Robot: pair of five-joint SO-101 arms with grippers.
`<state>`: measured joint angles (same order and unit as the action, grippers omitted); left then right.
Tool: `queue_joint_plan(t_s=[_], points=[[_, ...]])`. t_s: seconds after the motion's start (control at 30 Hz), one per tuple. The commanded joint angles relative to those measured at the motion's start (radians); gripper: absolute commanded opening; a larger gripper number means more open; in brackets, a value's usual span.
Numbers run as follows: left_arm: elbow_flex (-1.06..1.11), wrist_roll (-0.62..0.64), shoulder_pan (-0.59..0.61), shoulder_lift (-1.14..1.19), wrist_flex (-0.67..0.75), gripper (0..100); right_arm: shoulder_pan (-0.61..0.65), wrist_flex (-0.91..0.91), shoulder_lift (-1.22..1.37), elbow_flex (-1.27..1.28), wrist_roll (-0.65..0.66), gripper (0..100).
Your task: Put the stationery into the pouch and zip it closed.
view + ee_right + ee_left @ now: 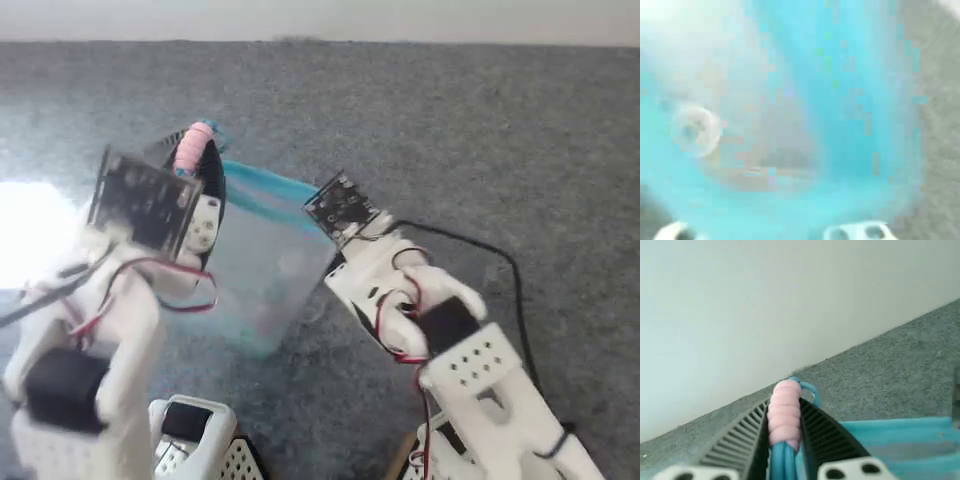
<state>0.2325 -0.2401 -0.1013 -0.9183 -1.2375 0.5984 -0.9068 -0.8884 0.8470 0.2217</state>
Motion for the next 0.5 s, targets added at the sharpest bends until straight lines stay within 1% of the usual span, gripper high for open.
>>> queue_joint_plan(t_s=[0.0,0.1,0.17,0.27,0.37,0.47], points=[[-0.11,0.046,0.034,0.129,0.061,1,-0.033,-0.004,-0.064,-0.104,-0.017,12.5],[-0.237,0.1,0.034,0.226,0.029,1,-0.048,0.042,-0.059,-0.123,-0.017,15.1],[-0.346,0.103,-0.005,0.281,-0.054,1,-0.054,0.101,-0.027,-0.135,-0.034,15.1],[-0.486,0.104,-0.071,0.358,-0.169,1,-0.056,0.143,0.09,-0.212,-0.1,15.1],[-0.604,0.104,-0.077,0.431,-0.229,1,-0.059,0.116,0.229,-0.328,-0.152,14.9],[-0.707,0.104,-0.018,0.508,-0.264,1,-0.114,-0.022,0.288,-0.439,-0.167,10.8]])
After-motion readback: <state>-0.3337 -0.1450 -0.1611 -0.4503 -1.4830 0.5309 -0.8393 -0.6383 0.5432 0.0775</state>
